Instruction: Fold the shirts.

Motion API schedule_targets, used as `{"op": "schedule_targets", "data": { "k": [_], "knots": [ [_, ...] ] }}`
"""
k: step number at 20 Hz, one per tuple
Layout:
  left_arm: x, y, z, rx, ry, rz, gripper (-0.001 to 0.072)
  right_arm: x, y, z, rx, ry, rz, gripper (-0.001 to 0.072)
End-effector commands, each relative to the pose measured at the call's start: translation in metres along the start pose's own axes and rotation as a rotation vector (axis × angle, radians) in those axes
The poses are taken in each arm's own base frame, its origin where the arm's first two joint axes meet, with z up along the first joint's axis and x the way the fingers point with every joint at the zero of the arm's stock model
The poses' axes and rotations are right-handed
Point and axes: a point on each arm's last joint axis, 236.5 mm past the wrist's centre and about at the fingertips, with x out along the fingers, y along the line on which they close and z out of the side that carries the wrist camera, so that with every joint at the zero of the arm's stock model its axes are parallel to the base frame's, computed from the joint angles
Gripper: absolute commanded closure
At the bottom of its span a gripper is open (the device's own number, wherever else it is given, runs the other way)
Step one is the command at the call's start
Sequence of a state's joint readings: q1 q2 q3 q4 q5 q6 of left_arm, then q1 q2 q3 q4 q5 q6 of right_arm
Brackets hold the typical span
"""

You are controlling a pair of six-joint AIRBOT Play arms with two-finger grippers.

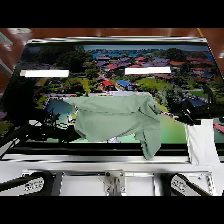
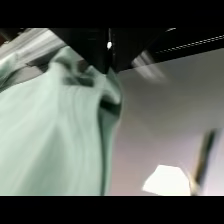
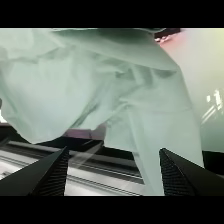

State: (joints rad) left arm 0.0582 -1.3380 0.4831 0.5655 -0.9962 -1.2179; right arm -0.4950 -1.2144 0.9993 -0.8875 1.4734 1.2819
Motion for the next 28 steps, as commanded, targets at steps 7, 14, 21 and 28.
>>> {"op": "schedule_targets", "data": {
  "k": [7,14,21,28],
  "knots": [
    [0.001,-0.028,-0.005,0.043,-0.001,-0.085,0.0674,0.028,-0.054,-0.034,0.112,0.081,-0.139,0.004],
    [-0.022,-0.055,-0.008,0.14,-0.055,-0.128,0.0673,0.079,-0.074,-0.036,0.234,-0.053,-0.069,0.004],
    [-0.036,-0.072,-0.012,0.174,-0.083,-0.156,0.0674,0.121,-0.069,-0.02,0.13,-0.135,-0.14,0.0075],
    [-0.085,-0.097,0.026,0.277,-0.223,-0.166,0.0674,0.122,-0.029,-0.011,-0.04,-0.119,-0.136,0.0646]
  ]
}}
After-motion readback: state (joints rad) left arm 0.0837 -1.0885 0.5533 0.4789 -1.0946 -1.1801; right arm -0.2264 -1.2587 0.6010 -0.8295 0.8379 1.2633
